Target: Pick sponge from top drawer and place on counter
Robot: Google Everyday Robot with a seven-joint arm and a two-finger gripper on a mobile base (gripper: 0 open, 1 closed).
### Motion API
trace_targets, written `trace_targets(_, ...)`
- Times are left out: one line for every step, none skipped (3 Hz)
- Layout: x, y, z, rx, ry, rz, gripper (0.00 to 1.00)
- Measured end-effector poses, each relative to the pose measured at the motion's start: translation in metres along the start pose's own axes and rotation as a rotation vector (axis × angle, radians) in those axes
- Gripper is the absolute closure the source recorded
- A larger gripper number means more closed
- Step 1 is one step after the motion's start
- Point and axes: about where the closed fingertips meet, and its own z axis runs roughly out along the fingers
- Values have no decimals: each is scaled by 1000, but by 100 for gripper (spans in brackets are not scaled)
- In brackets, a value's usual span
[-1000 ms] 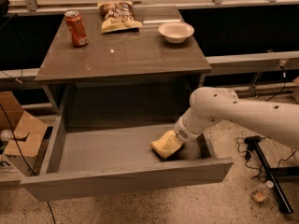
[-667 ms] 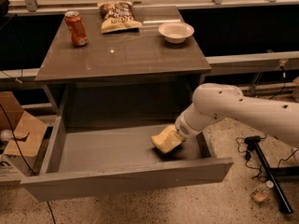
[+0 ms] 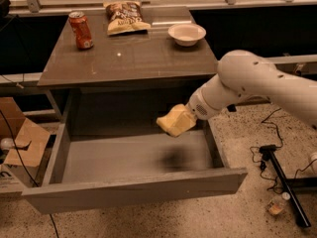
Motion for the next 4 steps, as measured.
trace_targets(-50, -15, -46, 19, -81, -133, 100)
trace_targets(-102, -36, -76, 33, -145, -262, 100)
trace_targets(-123, -46, -99, 74, -188, -281, 100)
trace_targets(-120, -44, -94, 65, -181, -279, 100)
